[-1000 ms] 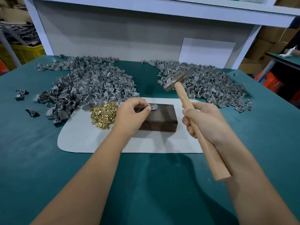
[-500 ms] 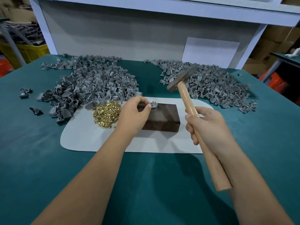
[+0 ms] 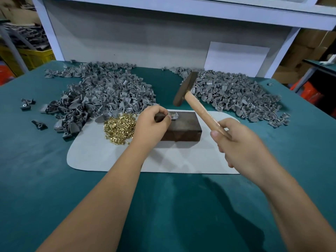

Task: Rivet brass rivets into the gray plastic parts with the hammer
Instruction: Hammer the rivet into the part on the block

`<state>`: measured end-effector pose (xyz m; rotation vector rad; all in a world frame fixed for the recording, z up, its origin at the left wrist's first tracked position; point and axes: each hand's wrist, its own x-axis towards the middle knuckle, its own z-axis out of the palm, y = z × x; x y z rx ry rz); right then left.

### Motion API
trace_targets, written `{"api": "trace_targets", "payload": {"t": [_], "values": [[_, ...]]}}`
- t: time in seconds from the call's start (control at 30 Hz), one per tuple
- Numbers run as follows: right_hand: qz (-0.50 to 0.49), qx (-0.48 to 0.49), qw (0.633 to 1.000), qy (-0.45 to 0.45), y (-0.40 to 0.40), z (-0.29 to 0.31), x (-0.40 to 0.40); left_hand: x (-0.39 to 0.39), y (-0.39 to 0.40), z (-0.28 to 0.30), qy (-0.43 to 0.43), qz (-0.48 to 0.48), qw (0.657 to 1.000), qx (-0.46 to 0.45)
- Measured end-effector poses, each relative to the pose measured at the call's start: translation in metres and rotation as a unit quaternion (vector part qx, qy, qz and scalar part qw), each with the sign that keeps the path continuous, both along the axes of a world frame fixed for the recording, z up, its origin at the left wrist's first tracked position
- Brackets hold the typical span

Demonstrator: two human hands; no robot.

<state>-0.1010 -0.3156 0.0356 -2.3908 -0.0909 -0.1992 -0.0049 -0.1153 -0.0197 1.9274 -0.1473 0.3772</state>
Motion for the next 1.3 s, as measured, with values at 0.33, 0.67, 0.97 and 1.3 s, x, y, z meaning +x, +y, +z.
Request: {"api": "trace_targets", "payload": {"t": [0.33,0.67,0.97,1.3], "values": [[-0.048,-0.102,0.993,-0.024,0.006,-0.003,-0.007,-0.003,-0.001,0.001,-0.001,0.005,0.999,-0.035],[-0.101,-0.146,0.982,-0.065,0.011,-0.010,0.000,-0.007,-0.001,0.003,0.001,0.001,0.999,-0.052],[-0.098,-0.133,0.985,-0.044,0.017,-0.014,-0.007,-0.008,0.000,0.002,-0.001,-0.006,0.999,-0.033],[-0.081,-0.086,0.989,-0.085,0.012,-0.007,-0.019,-0.009,0.002,0.003,-0.019,-0.013,1.000,-0.018]]}}
